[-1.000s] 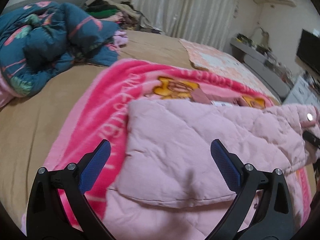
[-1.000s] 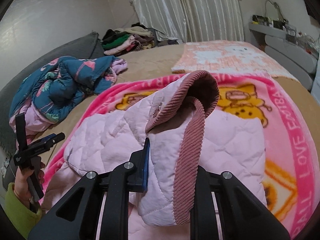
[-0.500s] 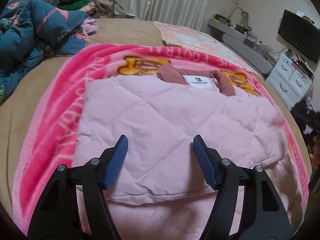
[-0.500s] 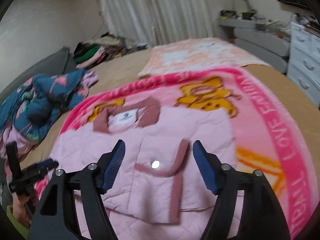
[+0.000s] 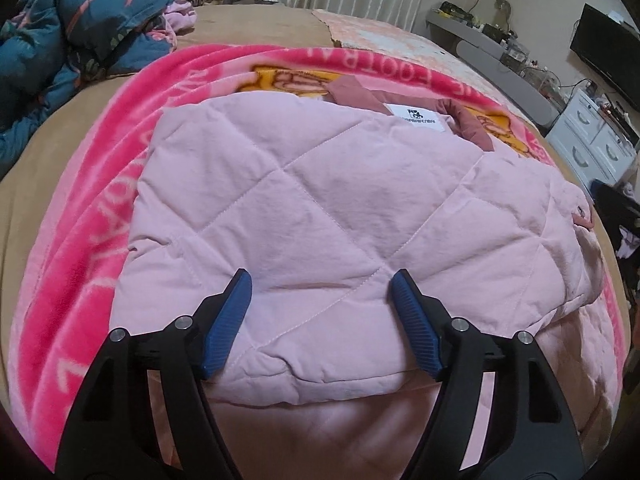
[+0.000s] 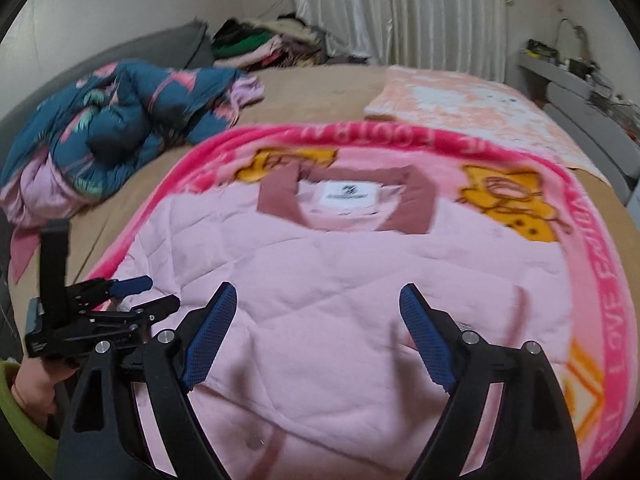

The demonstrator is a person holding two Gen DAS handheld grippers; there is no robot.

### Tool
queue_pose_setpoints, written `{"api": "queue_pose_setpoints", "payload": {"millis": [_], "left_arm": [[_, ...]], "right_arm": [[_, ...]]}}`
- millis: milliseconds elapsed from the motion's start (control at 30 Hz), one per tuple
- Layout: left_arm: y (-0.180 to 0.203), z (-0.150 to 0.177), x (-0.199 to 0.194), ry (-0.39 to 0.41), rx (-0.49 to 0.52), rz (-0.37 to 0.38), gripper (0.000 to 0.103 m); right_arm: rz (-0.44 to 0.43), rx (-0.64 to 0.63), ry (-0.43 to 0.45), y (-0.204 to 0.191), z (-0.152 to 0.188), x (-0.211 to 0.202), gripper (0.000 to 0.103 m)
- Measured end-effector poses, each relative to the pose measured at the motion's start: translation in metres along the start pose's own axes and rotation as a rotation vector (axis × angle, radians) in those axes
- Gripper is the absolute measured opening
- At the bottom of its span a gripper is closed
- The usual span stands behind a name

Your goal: Fold large clothes

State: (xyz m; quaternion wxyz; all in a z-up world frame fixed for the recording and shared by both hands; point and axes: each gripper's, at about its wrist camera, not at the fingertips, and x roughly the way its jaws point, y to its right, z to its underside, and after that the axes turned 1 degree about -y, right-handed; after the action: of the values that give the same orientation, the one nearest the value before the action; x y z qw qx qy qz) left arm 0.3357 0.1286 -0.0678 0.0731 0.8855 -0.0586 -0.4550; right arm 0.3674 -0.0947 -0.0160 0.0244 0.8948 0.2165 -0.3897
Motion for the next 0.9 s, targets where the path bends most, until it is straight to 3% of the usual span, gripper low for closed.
{"api": "queue_pose_setpoints", "payload": {"millis": [33, 167, 300, 500, 600, 900], "left_arm": [[0.000, 0.000, 0.000, 0.000, -0.002, 0.000, 0.065], [0.001, -0.001, -0.003, 0.001, 0.002, -0.001, 0.065], [0.004, -0.002, -0.004, 0.001, 0.011, -0.012, 0.068], [0.007, 0.000, -0.014, 0.009, 0.000, -0.006, 0.088], [0.006, 0.000, -0.020, 0.014, -0.016, 0.009, 0.094], [0.002, 0.000, -0.042, 0.053, -0.058, 0.012, 0.094]], "right_arm": [[0.032, 0.004, -0.039, -0.001, -0.001, 0.016, 0.092], [0.098, 0.042, -0.162, 0.011, 0.017, 0.070, 0.096], [0.149, 0.013, -0.121, 0.003, 0.028, 0.076, 0.098], [0.131, 0.039, -0.106, 0.007, 0.034, 0.063, 0.098], [0.124, 0.048, -0.099, 0.006, 0.036, 0.056, 0.098], [0.057, 0.126, -0.074, 0.014, 0.047, 0.034, 0.099]]}}
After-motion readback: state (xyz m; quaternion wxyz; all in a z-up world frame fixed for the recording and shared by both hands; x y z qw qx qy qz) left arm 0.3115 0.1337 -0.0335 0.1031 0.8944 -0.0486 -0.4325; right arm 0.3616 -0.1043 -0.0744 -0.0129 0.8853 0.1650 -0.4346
